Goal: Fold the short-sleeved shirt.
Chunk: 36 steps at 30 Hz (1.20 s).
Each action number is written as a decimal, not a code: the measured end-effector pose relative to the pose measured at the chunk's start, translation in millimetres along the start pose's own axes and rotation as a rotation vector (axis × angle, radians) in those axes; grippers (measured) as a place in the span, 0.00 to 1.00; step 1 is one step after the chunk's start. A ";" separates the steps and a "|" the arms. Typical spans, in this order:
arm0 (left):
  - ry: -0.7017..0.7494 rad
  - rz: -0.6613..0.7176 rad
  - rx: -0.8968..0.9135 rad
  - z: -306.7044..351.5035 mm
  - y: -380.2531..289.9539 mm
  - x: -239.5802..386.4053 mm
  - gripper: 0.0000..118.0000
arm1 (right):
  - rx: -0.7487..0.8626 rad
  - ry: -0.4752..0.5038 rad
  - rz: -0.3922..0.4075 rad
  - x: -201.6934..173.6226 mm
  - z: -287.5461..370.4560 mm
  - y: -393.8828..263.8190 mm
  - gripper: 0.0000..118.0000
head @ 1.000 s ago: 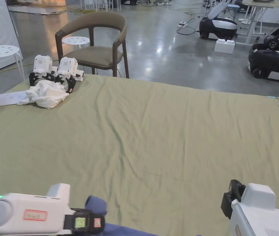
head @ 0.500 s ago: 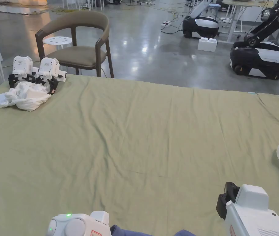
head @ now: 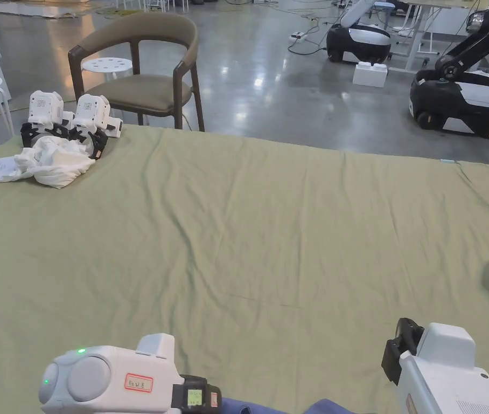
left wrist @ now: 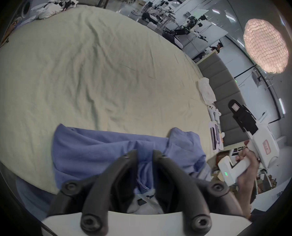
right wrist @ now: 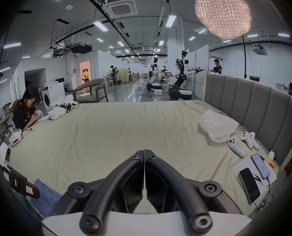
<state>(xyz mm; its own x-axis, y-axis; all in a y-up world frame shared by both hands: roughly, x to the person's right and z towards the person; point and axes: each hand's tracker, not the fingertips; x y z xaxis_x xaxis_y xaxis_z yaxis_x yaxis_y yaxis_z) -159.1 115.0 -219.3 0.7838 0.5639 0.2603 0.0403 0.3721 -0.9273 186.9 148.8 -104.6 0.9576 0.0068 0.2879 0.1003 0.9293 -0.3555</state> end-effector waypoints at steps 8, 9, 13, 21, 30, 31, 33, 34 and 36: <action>0.066 -0.023 -0.147 -46.0 -21.4 -9.1 0.06 | -0.007 -0.001 0.006 0.1 1.0 -3.3 0.00; 0.042 -0.047 -0.168 -53.3 -26.5 -6.2 0.06 | -0.010 -0.002 0.007 0.4 0.9 -3.9 0.00; 0.019 -0.101 -0.212 -75.3 -44.8 7.5 0.06 | -0.018 -0.007 0.006 2.4 0.5 -6.6 0.00; -0.007 -0.063 -0.153 -95.9 -53.7 3.2 0.05 | -0.017 -0.008 0.009 2.8 3.0 -5.2 0.00; -0.103 -0.086 -0.060 -40.2 -38.7 -5.1 0.06 | -0.012 0.001 0.004 1.9 1.8 -4.5 0.00; -0.101 -0.080 -0.039 -28.8 -34.5 -11.9 0.08 | -0.008 0.003 0.003 1.8 1.9 -3.9 0.00; -0.082 -0.090 -0.016 -4.9 -24.9 -30.5 0.17 | 0.008 0.005 0.006 0.9 2.3 -1.4 0.00; -0.074 -0.094 -0.006 3.5 -21.6 -40.8 0.20 | 0.012 0.007 0.007 0.2 2.9 0.5 0.00; -0.042 -0.066 0.043 21.1 -14.6 -67.2 0.24 | 0.021 0.012 0.004 -1.2 3.3 4.2 0.00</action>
<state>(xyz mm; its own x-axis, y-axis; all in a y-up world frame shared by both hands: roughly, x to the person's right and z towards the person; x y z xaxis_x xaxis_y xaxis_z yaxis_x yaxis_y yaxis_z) -225.4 87.3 -217.6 0.7532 0.5675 0.3325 0.0637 0.4401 -0.8957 185.4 153.8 -103.5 0.9613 0.0063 0.2754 0.0905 0.9370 -0.3374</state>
